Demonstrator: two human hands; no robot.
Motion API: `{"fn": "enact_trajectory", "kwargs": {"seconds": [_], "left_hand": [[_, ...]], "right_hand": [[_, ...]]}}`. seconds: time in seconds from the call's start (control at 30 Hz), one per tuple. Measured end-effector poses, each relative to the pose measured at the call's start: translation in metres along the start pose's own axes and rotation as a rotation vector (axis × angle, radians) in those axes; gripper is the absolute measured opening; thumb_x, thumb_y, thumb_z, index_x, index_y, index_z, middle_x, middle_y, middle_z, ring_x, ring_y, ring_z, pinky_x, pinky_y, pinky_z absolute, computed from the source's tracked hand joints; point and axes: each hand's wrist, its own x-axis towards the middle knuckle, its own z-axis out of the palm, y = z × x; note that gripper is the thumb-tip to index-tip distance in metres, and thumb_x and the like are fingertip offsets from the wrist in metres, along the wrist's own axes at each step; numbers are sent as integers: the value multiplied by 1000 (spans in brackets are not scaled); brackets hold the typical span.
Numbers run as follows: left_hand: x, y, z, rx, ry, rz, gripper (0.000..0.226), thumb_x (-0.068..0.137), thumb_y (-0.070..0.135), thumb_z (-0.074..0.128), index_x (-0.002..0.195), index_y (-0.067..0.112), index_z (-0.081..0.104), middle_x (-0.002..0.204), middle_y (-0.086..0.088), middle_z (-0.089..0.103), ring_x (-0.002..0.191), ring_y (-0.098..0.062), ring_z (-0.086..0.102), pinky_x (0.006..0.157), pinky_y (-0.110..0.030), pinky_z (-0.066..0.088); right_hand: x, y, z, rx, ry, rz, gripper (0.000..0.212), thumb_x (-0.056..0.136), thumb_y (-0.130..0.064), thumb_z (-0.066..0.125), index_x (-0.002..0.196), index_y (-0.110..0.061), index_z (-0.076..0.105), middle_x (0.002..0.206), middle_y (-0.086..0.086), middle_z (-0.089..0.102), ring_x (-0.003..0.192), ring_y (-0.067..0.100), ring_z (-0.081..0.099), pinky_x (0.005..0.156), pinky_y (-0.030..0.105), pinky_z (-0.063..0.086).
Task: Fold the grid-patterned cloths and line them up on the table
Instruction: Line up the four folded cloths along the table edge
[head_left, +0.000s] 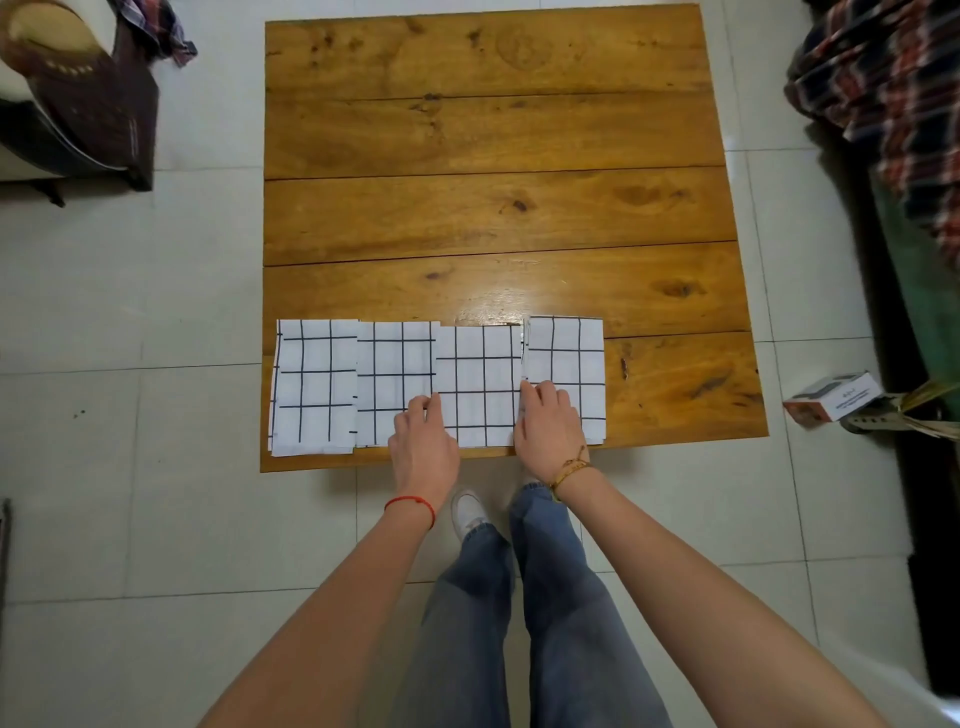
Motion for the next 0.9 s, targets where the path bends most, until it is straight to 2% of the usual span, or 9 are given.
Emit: {"fn": "enact_trajectory", "kwargs": {"seconds": [0.13,0.23,0.37,0.57,0.9], "left_hand": [[0,-3,1,-11,12,16,54,96,13,45,148,15,29,144,-5,34,123,-22,40,98,-33,42],[0,-8,-1,-30,33,29,53,97,13,44,148,15,30,145,-5,35,126,-21,39,100,-33,40],[1,-21,-11,-63,79,-1,52,96,12,45,146,14,35,143,-6,39,125,-21,40,100,-35,40],[10,-60,-30,-58,137,-91,52,94,10,48,145,12,36,142,-9,39,124,-23,41,98,-37,41],[20,-80,-30,-40,43,-112,56,94,13,49,147,14,31,145,-7,35,125,-24,41,99,-37,43]], "right_hand": [[-2,0,0,13,6,3,52,90,-16,45,141,-8,35,125,12,47,106,27,47,85,34,42],[-2,-5,-2,24,58,21,47,87,-12,47,133,-7,43,116,13,52,99,27,50,79,35,43],[-1,-24,-5,97,135,-50,45,83,-8,52,128,-3,50,106,15,56,90,29,53,74,38,47],[9,-68,-5,157,14,-200,46,92,-15,42,138,-5,40,122,15,50,103,29,48,86,39,44],[20,-94,11,96,-101,-168,50,91,-18,43,139,-5,34,124,15,46,107,30,46,86,36,42]]}}
